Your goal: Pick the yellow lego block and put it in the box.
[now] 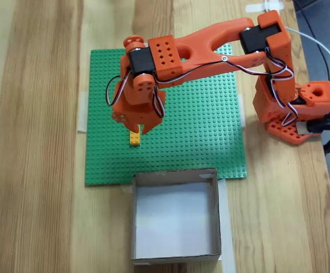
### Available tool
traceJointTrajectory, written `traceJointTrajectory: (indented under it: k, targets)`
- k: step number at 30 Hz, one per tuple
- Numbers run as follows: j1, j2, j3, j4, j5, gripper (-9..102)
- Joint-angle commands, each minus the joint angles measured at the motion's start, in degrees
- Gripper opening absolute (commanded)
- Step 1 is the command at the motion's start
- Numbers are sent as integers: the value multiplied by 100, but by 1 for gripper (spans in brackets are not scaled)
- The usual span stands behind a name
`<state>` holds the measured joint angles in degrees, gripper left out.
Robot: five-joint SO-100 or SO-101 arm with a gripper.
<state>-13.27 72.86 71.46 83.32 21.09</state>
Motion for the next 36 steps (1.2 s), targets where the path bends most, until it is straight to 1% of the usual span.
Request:
traceJointTrajectory:
  k: [1, 9, 22, 36]
  targets:
    - [97, -18, -185, 9, -9, 3]
    - [255, -88, 53, -229, -141, 4]
    - [404, -272, 281, -343, -299, 11]
    - [536, -659, 299, -624, -879, 12]
